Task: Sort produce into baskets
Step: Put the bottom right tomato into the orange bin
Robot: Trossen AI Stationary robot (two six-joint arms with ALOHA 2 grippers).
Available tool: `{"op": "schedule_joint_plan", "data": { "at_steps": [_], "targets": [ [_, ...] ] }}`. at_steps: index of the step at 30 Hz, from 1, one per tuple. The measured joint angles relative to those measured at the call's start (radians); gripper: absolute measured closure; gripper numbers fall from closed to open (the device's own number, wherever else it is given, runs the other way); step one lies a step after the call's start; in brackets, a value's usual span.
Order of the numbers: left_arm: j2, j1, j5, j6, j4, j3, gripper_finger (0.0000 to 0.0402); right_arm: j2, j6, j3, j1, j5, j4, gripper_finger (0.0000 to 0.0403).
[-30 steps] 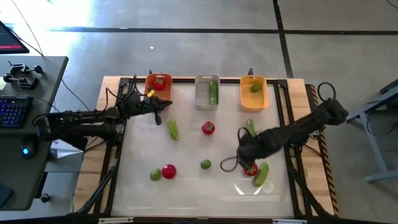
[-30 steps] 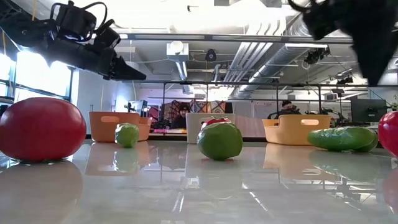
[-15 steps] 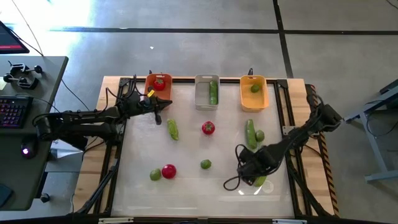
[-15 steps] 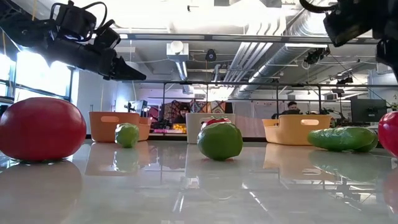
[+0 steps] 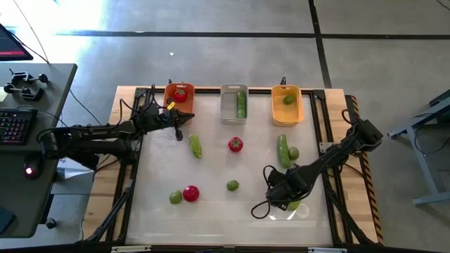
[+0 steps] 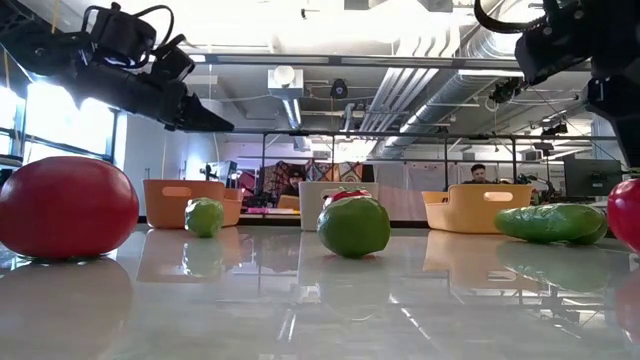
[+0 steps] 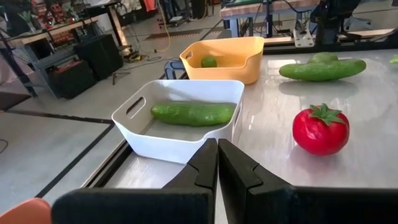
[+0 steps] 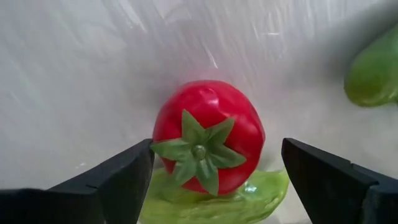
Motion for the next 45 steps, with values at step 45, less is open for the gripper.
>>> {"op": "schedule_joint_plan", "data": {
  "at_steps": [45],
  "targets": [
    [-0.094, 0.000, -0.048, -0.045, 0.238, -0.154, 0.0401, 0.078, -0.839, 0.182, -0.413, 0.306, 0.362, 0.0146]
  ]
}}
